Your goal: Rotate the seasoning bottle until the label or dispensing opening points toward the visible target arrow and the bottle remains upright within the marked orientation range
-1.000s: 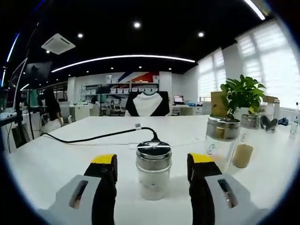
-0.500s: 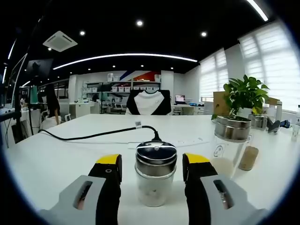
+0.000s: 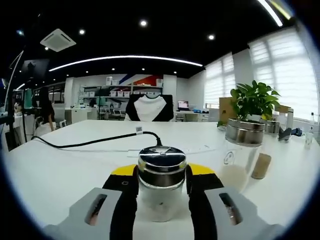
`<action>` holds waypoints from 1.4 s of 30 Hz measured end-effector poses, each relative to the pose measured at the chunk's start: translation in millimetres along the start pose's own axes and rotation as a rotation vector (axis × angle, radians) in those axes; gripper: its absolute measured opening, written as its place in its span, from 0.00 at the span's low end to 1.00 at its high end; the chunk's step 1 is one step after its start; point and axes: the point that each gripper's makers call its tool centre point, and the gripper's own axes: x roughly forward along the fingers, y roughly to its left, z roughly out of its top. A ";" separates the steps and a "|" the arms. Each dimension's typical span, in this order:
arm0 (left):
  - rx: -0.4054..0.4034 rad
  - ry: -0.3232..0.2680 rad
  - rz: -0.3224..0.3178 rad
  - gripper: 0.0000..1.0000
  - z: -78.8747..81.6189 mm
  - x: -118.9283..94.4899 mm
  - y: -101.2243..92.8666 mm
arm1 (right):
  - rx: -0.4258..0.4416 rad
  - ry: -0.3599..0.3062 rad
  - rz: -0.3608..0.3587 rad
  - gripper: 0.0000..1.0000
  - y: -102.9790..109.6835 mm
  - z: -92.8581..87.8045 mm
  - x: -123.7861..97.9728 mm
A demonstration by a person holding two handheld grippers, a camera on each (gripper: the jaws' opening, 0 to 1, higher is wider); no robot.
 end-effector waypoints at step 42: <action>0.050 -0.089 -0.063 0.36 55.9 -23.3 -10.3 | 0.017 -0.007 0.027 0.62 6.6 0.5 2.4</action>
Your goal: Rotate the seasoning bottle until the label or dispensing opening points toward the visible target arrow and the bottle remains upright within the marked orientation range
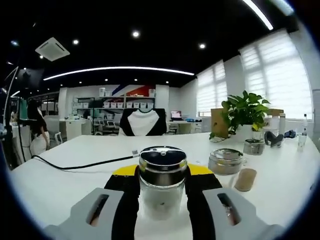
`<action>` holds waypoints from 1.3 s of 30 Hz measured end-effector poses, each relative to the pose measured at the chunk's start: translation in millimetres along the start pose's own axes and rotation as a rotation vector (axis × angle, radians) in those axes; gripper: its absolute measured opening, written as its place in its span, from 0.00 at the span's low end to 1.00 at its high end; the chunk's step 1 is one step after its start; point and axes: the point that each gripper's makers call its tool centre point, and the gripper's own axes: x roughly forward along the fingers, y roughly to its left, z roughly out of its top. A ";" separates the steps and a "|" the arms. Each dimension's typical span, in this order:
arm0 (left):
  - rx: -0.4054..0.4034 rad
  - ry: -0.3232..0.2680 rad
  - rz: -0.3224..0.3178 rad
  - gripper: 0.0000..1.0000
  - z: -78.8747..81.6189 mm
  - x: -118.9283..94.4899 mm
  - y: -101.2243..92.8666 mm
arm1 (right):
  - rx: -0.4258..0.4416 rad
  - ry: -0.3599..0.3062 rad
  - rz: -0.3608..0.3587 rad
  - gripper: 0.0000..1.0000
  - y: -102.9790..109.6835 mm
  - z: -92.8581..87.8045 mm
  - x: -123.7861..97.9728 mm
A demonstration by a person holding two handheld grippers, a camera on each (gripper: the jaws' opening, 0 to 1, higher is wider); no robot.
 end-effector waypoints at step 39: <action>0.022 0.010 -0.153 0.36 7.3 -99.1 -44.7 | -0.018 -0.008 0.078 0.59 34.7 4.2 1.1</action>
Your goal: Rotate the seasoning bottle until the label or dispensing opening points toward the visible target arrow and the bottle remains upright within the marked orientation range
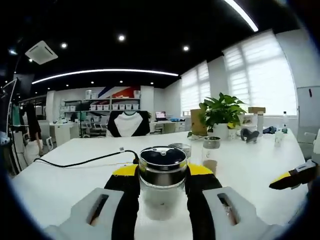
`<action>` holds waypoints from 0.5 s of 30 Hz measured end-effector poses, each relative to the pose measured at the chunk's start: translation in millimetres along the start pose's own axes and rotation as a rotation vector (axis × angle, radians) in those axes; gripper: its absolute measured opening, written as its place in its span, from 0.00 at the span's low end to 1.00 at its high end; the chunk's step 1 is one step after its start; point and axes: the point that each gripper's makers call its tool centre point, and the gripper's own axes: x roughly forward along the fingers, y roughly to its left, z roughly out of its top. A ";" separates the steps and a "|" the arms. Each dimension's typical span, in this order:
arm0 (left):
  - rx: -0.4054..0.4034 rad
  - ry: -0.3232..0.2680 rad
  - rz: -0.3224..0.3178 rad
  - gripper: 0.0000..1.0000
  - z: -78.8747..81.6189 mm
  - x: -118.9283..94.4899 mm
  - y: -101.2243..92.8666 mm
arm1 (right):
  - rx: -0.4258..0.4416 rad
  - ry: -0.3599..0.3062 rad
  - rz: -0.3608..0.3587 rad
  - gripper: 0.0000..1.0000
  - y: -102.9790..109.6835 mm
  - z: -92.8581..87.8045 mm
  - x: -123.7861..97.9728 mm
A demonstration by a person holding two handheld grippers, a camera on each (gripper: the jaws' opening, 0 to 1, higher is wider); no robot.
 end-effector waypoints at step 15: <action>-0.009 0.018 -0.133 0.36 -13.2 -21.3 -41.2 | -0.012 0.010 0.023 0.59 6.8 -2.5 5.4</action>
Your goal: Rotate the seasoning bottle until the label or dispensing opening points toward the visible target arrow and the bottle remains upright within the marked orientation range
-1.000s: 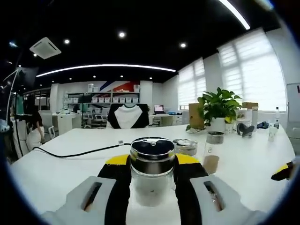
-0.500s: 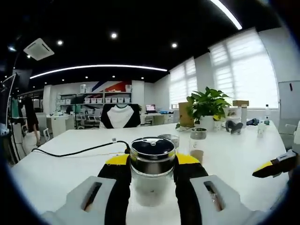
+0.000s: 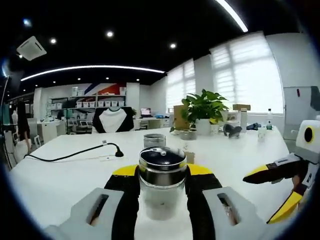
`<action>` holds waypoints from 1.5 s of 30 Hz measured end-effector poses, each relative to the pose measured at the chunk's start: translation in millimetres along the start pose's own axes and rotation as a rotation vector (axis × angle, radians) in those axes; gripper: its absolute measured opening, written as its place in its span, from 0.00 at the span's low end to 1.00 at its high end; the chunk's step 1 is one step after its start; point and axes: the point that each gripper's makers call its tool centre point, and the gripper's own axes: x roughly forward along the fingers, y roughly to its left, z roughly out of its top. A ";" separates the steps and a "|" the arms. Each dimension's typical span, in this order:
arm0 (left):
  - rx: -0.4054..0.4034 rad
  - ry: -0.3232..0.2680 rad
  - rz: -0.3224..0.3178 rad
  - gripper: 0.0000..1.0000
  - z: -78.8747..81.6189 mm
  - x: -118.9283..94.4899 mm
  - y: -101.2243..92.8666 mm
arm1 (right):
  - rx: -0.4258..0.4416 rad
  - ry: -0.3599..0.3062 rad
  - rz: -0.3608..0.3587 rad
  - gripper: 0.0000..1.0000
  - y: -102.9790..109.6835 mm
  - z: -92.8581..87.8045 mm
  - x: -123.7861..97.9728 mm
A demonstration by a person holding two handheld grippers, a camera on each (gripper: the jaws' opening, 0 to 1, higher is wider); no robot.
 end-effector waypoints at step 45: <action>0.020 0.060 -0.546 0.37 -4.2 -48.9 -101.4 | -0.028 -0.032 0.120 0.44 21.5 -4.0 18.8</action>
